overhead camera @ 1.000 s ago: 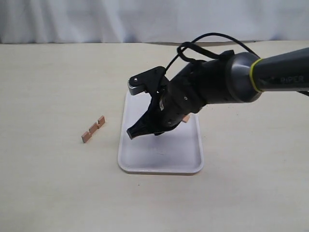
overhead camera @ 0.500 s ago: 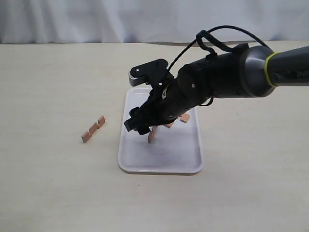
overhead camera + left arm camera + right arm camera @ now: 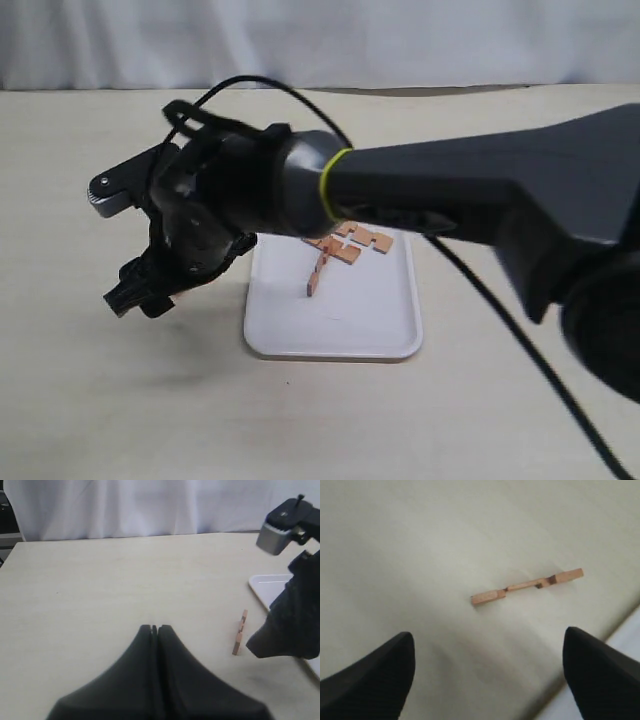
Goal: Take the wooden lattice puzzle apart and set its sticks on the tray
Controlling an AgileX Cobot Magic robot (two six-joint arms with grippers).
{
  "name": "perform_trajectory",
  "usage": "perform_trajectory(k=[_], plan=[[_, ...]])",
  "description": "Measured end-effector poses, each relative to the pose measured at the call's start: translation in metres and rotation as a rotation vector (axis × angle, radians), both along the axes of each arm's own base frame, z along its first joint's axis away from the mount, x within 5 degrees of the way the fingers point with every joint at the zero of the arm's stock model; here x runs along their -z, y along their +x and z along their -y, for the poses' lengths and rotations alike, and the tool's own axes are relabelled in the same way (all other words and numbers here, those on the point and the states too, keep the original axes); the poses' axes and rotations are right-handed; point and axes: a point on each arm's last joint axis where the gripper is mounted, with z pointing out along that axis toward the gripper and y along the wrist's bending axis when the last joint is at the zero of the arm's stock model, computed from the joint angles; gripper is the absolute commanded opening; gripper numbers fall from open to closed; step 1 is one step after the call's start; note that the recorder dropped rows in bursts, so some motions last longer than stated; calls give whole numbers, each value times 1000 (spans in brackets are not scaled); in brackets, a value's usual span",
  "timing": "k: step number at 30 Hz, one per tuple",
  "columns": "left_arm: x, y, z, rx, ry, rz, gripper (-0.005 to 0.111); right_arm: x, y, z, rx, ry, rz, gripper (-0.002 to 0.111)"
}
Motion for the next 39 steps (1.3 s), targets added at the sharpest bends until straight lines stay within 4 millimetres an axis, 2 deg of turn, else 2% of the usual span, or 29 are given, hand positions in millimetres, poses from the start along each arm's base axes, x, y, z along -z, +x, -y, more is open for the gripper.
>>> perform_trajectory(k=[3, 7, 11, 14, 15, 16, 17, 18, 19, 22, 26, 32, 35, 39], plan=[[0, 0, 0, 0, 0, 0, 0, 21, 8, -13, 124, -3, 5, 76], [0, 0, 0, 0, 0, 0, 0, 35, 16, -13, 267, 26, 57, 75], [0, 0, 0, 0, 0, 0, 0, 37, 21, -13, 348, 77, 95, 51], [0, 0, 0, 0, 0, 0, 0, 47, 22, -16, 365, 112, 93, 48], [0, 0, 0, 0, 0, 0, 0, 50, 23, -16, 369, 111, 90, 44], [0, 0, 0, 0, 0, 0, 0, 56, 22, -16, 376, 102, 82, 37], [0, 0, 0, 0, 0, 0, 0, 56, 23, -16, 380, 98, 86, 20], [0, 0, 0, 0, 0, 0, 0, 56, 23, -14, 392, 82, 93, 9], [0, 0, 0, 0, 0, 0, 0, 56, 23, -13, 389, 69, 97, 4], [0, 0, 0, 0, 0, 0, 0, 56, 23, -11, 371, 29, 104, 4], [0, 0, 0, 0, 0, 0, 0, 42, 24, -10, 320, 11, 128, 4], [0, 0, 0, 0, 0, 0, 0, -8, 21, -7, 193, -25, 207, 4], [0, 0, 0, 0, 0, 0, 0, -34, 16, -1, 134, -61, 240, 4], [0, 0, 0, 0, 0, 0, 0, -46, 8, 17, 111, -122, 251, 4]])
